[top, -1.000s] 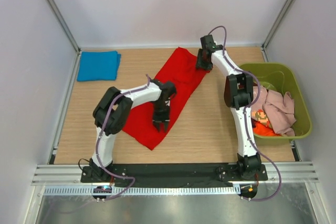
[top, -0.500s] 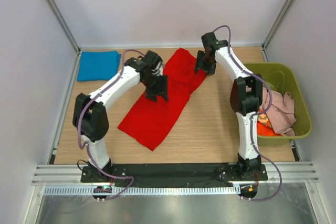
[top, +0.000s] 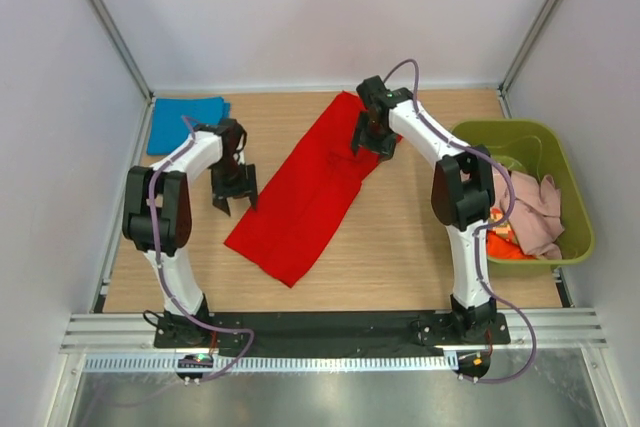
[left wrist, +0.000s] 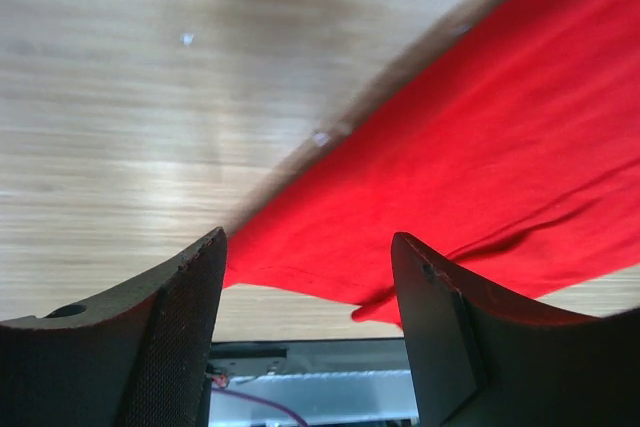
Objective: Fold and stack the t-shirts
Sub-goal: Fold the tshirt
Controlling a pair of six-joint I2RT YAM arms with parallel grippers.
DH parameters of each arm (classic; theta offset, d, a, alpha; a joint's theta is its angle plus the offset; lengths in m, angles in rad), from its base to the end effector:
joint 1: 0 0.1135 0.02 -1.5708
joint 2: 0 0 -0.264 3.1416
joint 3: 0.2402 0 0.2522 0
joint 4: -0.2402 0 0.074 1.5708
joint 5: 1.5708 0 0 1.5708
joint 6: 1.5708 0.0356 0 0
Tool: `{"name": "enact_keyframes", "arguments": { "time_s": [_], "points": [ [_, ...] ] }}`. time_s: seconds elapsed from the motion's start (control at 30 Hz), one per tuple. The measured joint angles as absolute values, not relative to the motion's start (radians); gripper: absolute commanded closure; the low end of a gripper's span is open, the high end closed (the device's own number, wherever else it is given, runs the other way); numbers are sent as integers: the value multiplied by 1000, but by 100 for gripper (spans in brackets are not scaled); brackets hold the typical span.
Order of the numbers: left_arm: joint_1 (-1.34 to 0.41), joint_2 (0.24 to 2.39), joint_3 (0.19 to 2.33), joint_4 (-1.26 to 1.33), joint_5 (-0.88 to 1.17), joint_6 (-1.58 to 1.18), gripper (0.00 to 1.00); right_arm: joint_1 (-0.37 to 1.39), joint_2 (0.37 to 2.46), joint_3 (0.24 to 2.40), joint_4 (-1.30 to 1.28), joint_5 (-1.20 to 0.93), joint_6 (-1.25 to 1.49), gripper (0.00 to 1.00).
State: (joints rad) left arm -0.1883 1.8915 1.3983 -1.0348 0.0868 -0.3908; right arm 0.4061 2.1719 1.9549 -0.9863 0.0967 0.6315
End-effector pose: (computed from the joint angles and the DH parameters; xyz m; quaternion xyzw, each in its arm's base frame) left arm 0.3453 -0.0689 0.1915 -0.1000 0.9938 -0.0477 0.0081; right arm 0.4246 0.1789 0.2349 0.1192 0.9748 0.0492 0.1821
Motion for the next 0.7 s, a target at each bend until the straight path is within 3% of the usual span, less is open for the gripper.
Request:
{"name": "enact_keyframes", "arguments": {
  "time_s": [0.23,0.33,0.47,0.57,0.7],
  "points": [
    [-183,1871,1243,-1009,106,-389,36,379,2292,1968,-949,180,681,33],
    [-184,1869,1214,-999,109,-389,44,377,2365,2015,-939,205,677,33],
    [-184,1869,1180,-977,142,-402,73,366,2423,2111,-916,236,627,33],
    [-183,1868,1151,-971,188,-418,80,358,2480,2203,-891,247,574,33],
    [-186,1845,1092,-942,287,-467,80,349,2561,2338,-861,251,482,34]
  ]
}}
